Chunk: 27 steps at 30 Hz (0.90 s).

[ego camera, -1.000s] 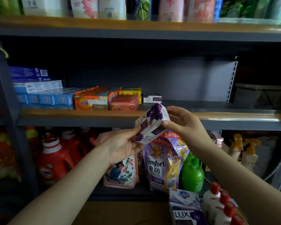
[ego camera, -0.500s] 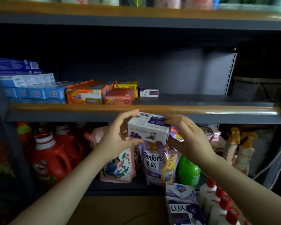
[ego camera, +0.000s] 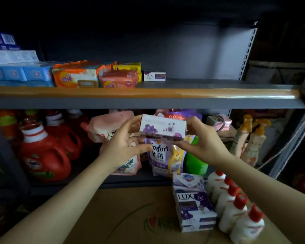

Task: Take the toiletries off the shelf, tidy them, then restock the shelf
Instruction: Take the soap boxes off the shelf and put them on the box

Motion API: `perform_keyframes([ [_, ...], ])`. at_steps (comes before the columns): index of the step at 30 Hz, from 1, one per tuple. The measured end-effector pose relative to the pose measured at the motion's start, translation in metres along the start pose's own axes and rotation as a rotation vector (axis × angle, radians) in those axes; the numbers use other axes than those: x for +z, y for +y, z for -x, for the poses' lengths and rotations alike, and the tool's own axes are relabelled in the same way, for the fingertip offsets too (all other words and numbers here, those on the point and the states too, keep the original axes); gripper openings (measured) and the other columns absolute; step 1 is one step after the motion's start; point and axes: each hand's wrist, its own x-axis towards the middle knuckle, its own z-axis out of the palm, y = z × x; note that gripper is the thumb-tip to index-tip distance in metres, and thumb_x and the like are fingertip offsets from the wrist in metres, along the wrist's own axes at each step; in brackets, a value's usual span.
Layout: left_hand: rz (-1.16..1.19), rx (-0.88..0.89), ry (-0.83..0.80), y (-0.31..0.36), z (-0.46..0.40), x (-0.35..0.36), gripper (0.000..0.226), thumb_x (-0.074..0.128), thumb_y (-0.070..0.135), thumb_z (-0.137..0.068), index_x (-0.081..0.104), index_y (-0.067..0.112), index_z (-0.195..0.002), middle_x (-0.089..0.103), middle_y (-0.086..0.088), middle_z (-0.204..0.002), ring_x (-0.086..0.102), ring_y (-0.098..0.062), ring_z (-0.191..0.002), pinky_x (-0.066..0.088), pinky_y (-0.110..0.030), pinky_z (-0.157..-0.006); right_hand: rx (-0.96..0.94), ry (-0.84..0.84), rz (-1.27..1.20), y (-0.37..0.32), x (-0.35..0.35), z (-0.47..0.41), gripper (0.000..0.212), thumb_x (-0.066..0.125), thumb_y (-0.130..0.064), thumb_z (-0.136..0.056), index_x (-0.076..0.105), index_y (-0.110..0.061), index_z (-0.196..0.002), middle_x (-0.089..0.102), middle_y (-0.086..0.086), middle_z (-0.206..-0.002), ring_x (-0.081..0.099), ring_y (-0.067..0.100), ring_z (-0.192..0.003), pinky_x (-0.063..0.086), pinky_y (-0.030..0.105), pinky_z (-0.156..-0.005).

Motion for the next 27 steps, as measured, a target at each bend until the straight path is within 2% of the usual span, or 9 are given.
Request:
perform_keyframes([
  [2,-0.002,-0.025,0.033,-0.004,0.005,0.007,0.059,0.078,0.018,-0.063,0.050,0.033,-0.112,0.066,0.022,-0.103,0.061,0.001,-0.099,0.050,-0.017,-0.079,0.141,-0.101,-0.157,0.000,0.000,0.005,0.039,0.076,-0.015,-0.073,0.055,-0.006,-0.104,0.067,-0.001,-0.097,0.066,0.010,-0.088,0.053,0.020,-0.080],
  [7,0.116,-0.175,0.052,-0.013,0.023,0.029,0.052,0.073,0.038,-0.062,0.052,0.044,-0.110,0.070,0.010,-0.099,0.066,-0.007,-0.086,0.051,-0.016,-0.062,0.479,-0.237,-0.518,0.003,-0.009,0.019,0.052,0.063,-0.028,-0.072,0.050,0.001,-0.113,0.066,0.026,-0.089,0.061,0.023,-0.073,0.048,0.027,-0.064],
  [11,0.181,-0.516,-0.035,-0.033,0.043,0.058,0.057,0.074,0.046,-0.060,0.059,0.033,-0.113,0.070,0.009,-0.100,0.068,-0.009,-0.086,0.053,-0.023,-0.060,0.552,-0.398,-0.086,0.021,-0.018,0.034,0.038,0.062,-0.034,-0.084,0.057,-0.012,-0.115,0.068,0.012,-0.101,0.064,0.021,-0.087,0.047,0.018,-0.071],
  [13,0.128,-0.604,-0.090,-0.043,0.054,0.072,0.031,0.073,0.036,-0.073,0.061,0.036,-0.102,0.070,0.008,-0.098,0.068,-0.007,-0.084,0.055,-0.023,-0.064,0.513,-0.419,0.096,0.029,-0.022,0.042,0.030,0.062,-0.031,-0.086,0.062,-0.014,-0.111,0.067,0.002,-0.102,0.062,0.015,-0.091,0.046,0.017,-0.078],
  [16,0.070,-0.690,-0.186,-0.054,0.064,0.090,0.023,0.068,0.027,-0.082,0.058,0.033,-0.103,0.069,0.001,-0.098,0.068,-0.012,-0.078,0.055,-0.030,-0.065,0.511,-0.412,0.092,0.033,-0.026,0.049,0.019,0.063,-0.024,-0.087,0.065,-0.016,-0.103,0.066,-0.003,-0.094,0.061,0.008,-0.083,0.045,0.008,-0.073],
  [18,-0.007,-0.724,-0.220,-0.057,0.064,0.098,0.025,0.068,0.030,-0.083,0.057,0.028,-0.106,0.067,0.000,-0.097,0.067,-0.010,-0.074,0.055,-0.027,-0.059,0.502,-0.424,0.114,0.035,-0.028,0.051,0.020,0.063,-0.024,-0.087,0.066,-0.015,-0.104,0.067,-0.002,-0.095,0.062,0.010,-0.085,0.047,0.012,-0.077],
  [22,-0.327,-0.672,-0.328,-0.058,0.058,0.107,0.039,0.064,0.048,-0.081,0.053,0.025,-0.111,0.062,0.009,-0.093,0.065,-0.009,-0.065,0.053,-0.022,-0.052,0.481,-0.465,0.131,0.037,-0.027,0.053,0.021,0.061,-0.026,-0.088,0.065,-0.015,-0.106,0.066,-0.005,-0.098,0.063,0.012,-0.092,0.049,0.025,-0.087],
  [24,-0.586,-0.532,-0.417,-0.056,0.054,0.109,0.051,0.059,0.058,-0.080,0.048,0.029,-0.121,0.054,0.021,-0.090,0.057,-0.002,-0.063,0.045,-0.017,-0.050,0.462,-0.481,0.137,0.037,-0.026,0.051,0.020,0.060,-0.025,-0.088,0.065,-0.016,-0.106,0.065,-0.006,-0.097,0.061,0.009,-0.090,0.048,0.019,-0.084],
  [27,-0.862,-0.291,-0.361,-0.044,0.040,0.100,0.060,0.052,0.064,-0.080,0.045,0.029,-0.129,0.056,0.012,-0.096,0.054,-0.005,-0.075,0.048,-0.025,-0.061,0.399,-0.429,0.158,0.034,-0.028,0.040,0.020,0.060,-0.025,-0.089,0.066,-0.014,-0.105,0.066,-0.006,-0.095,0.060,0.006,-0.086,0.042,0.005,-0.073],
])
